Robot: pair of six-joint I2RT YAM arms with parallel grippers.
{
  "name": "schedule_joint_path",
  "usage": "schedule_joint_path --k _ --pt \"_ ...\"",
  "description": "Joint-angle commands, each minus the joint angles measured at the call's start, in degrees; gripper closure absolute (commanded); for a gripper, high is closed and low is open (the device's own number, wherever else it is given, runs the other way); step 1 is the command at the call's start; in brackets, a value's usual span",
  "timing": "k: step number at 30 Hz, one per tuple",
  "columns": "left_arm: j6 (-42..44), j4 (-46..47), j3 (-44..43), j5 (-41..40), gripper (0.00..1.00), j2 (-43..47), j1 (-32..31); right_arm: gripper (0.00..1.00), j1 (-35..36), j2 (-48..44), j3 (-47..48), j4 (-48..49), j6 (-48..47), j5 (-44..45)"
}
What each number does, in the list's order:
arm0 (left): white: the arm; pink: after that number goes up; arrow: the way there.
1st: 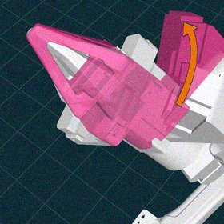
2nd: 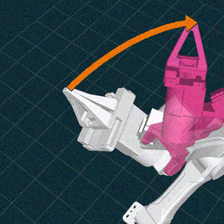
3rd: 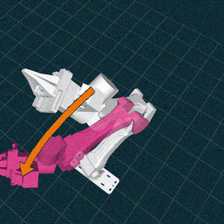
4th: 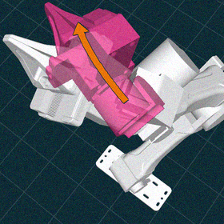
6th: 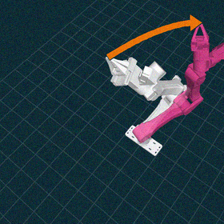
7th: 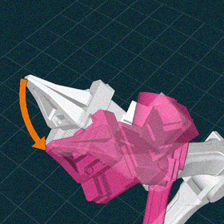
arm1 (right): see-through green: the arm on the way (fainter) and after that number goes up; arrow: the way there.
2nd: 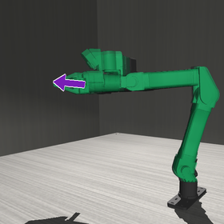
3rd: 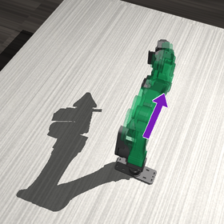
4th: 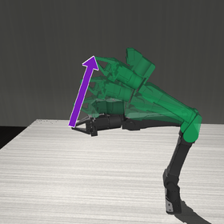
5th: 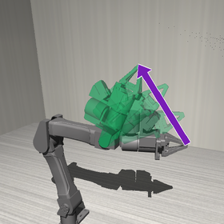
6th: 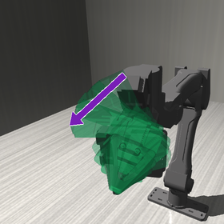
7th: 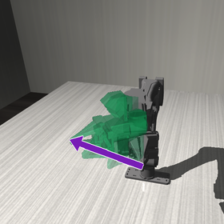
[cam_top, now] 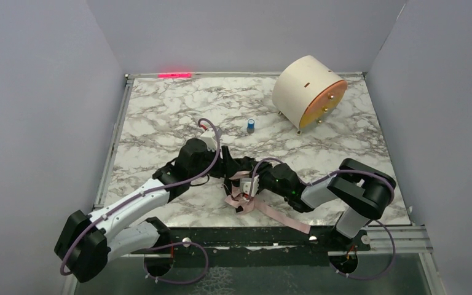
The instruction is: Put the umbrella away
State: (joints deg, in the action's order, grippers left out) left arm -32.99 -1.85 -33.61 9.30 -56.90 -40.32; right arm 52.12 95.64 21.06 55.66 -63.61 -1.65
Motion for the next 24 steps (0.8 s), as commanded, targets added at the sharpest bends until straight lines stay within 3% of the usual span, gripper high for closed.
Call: schedule_joint_path --k 1,12,19,24 --pt "1.2 4.5 -4.0 10.3 0.46 -5.2 0.0 0.79 0.7 1.5 -1.7 0.7 -4.1 5.1" --pt "5.3 5.1 -7.3 13.2 0.59 -14.5 -1.1 0.79 1.3 1.0 -1.6 0.6 -3.3 5.4" --pt "7.7 2.0 -6.1 11.3 0.61 -16.1 -3.7 0.79 1.3 1.1 -1.4 0.6 -2.2 5.1" --pt "9.4 -0.9 -6.3 9.7 0.89 -17.9 -3.7 0.79 1.4 1.1 -1.3 0.4 -1.7 4.9"
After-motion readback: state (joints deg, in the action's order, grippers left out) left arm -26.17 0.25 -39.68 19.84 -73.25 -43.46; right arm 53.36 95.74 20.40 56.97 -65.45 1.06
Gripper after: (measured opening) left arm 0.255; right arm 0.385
